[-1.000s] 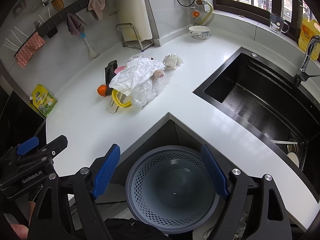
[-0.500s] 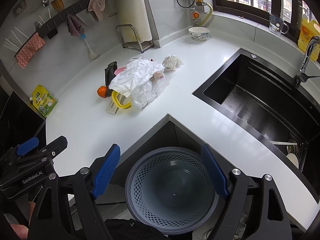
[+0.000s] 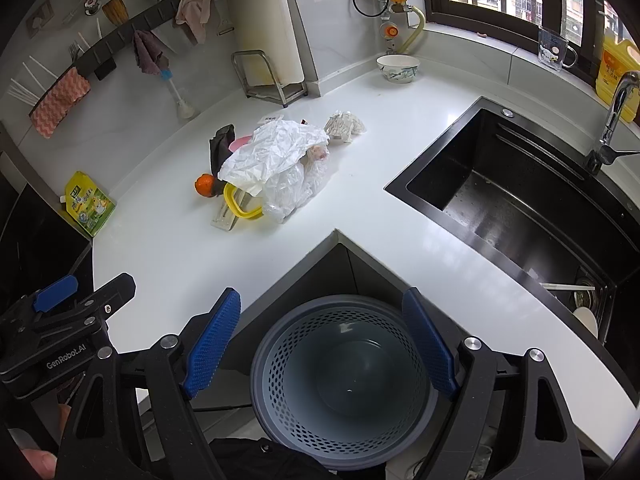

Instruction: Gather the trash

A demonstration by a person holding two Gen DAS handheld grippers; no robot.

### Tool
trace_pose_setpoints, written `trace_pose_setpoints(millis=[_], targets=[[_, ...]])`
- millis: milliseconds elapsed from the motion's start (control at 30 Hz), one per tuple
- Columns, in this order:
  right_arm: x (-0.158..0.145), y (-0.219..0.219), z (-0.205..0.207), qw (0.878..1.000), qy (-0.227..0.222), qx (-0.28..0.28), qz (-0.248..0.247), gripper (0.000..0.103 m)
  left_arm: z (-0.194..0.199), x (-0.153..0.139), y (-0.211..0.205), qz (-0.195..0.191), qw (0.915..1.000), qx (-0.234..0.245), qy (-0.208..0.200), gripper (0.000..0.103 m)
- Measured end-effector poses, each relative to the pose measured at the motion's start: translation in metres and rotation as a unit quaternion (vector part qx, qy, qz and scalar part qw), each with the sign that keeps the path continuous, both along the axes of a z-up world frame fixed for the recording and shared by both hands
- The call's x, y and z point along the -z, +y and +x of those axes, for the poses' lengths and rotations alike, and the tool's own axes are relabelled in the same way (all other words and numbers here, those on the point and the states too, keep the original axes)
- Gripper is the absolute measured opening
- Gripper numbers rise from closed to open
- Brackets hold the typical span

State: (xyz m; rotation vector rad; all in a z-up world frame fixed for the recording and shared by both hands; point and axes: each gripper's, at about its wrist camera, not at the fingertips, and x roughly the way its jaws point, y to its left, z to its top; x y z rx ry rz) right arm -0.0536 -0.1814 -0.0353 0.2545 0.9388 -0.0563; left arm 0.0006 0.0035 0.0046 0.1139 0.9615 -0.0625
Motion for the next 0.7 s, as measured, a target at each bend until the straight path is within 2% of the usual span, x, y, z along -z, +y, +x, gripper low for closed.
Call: trace_pose_setpoints(millis=[700], targets=[[-0.0002, 0.0007, -0.0004, 1.000, 0.000, 0.000, 0.000, 0.079, -0.0007, 0.0033, 0.0004, 0.001, 1.0000, -0.001, -0.001, 0.097]])
